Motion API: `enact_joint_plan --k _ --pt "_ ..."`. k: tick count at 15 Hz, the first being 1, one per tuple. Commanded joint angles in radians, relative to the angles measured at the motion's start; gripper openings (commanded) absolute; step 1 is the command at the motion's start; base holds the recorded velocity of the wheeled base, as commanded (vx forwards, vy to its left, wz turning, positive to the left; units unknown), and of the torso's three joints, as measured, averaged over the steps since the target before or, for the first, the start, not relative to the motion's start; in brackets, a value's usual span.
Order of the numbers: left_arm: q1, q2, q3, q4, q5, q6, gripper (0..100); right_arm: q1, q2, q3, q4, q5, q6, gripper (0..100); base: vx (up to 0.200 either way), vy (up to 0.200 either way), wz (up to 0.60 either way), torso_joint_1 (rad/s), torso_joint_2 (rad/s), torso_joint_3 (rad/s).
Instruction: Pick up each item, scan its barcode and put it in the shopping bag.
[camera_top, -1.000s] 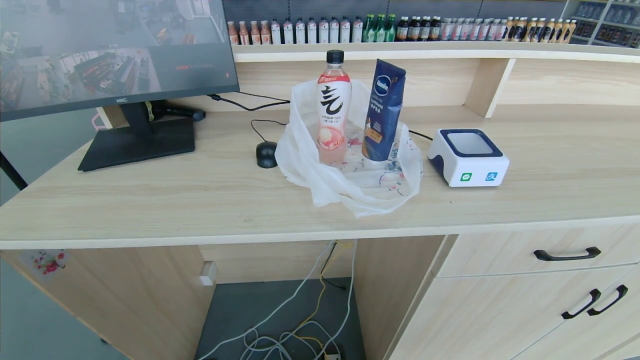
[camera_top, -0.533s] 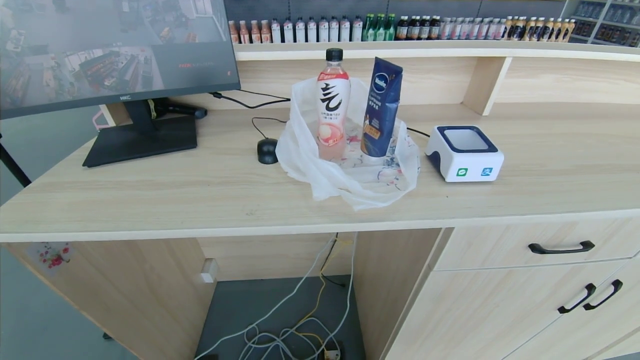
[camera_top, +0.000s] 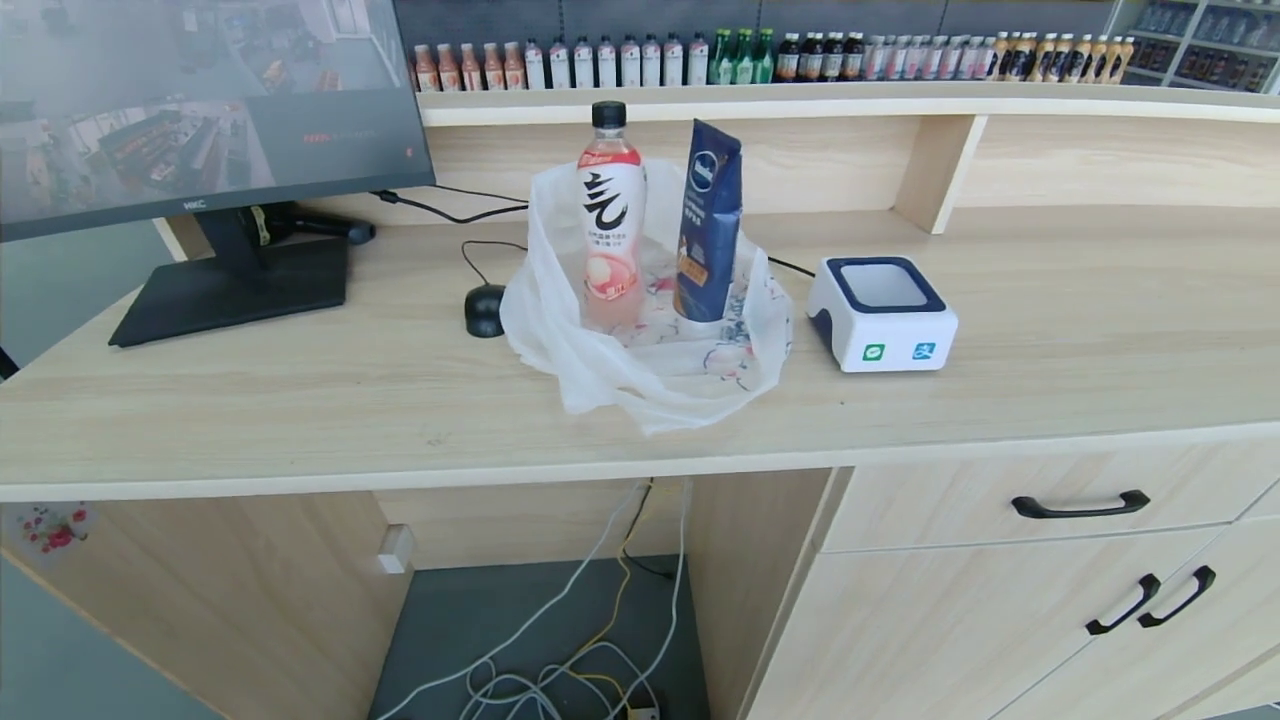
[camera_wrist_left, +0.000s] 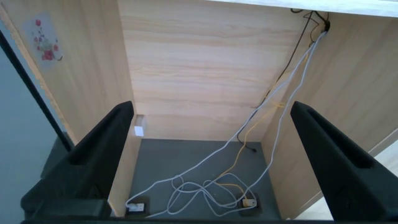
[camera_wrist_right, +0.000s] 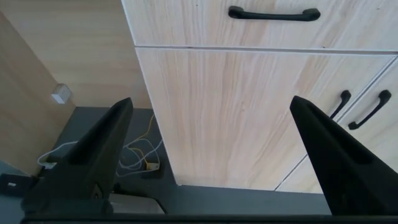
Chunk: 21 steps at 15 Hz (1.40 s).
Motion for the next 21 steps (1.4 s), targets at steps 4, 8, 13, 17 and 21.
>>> enact_joint_plan --k 4,8,13,17,21 --pt "0.000 0.000 0.000 0.000 0.001 -0.002 100 -0.001 0.005 0.000 0.000 0.001 -0.001 100 0.000 -0.200 0.00 0.000 0.00 0.000" --pt "0.000 0.000 0.000 0.000 0.001 -0.006 100 -0.001 0.005 0.000 0.000 0.001 0.001 100 0.000 -0.200 0.00 0.005 0.01 0.005" --pt "0.000 0.000 0.000 0.000 0.001 -0.005 100 -0.001 0.005 0.000 0.000 0.001 0.002 100 0.000 -0.200 0.00 0.003 0.00 0.006" --pt "0.000 0.000 0.000 0.000 0.001 -0.005 100 -0.001 0.005 0.000 0.002 0.001 0.001 100 0.000 -0.200 0.00 0.002 0.00 0.002" --pt "0.000 0.000 0.000 0.000 0.001 -0.005 100 -0.001 0.005 0.000 0.002 0.001 0.001 100 0.000 -0.100 0.00 0.002 0.00 0.000"
